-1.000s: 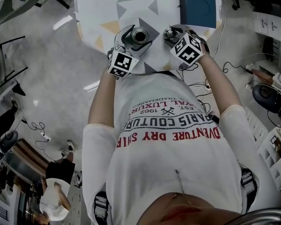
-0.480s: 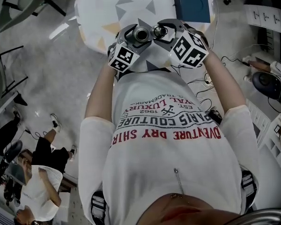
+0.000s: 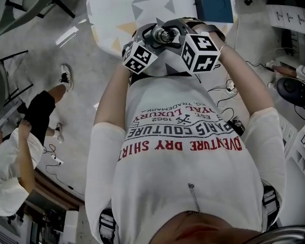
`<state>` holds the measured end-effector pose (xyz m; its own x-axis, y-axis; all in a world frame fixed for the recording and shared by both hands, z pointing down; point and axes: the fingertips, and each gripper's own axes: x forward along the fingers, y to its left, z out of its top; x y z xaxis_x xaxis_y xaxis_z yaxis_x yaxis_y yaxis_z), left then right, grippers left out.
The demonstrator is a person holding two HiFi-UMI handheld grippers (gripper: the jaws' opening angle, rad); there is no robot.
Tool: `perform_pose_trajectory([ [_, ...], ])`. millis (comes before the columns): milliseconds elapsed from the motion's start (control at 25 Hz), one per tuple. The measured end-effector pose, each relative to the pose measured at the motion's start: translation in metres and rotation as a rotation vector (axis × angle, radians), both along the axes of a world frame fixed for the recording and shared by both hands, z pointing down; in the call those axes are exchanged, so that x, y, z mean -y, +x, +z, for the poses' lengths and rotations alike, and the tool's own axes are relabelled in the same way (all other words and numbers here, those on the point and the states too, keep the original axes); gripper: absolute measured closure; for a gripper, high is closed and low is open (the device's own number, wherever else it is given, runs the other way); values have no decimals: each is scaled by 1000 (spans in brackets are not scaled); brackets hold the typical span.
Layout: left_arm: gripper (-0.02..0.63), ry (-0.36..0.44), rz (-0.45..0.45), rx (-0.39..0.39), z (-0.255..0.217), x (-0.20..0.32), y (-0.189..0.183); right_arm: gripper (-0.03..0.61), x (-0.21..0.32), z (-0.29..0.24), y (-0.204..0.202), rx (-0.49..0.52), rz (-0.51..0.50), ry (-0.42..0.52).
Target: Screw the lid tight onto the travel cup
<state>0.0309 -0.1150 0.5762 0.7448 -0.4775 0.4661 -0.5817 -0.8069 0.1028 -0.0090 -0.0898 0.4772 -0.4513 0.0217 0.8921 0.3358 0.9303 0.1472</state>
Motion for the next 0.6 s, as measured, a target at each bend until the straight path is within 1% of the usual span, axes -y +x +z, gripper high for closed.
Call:
perform_pose_trajectory([
  [120, 225, 2, 12, -3, 0, -1, 0, 334, -2, 7, -4, -22, -60, -3],
  [400, 225, 7, 26, -6, -1, -1, -1, 334, -2, 25, -6, -74, -156, -39],
  [480, 225, 7, 28, -6, -1, 0, -1, 334, -2, 27, -8, -73, -163, -50],
  [600, 225, 8, 31, -4, -2, 0, 0, 334, -2, 26, -9, -61, -142, -72],
])
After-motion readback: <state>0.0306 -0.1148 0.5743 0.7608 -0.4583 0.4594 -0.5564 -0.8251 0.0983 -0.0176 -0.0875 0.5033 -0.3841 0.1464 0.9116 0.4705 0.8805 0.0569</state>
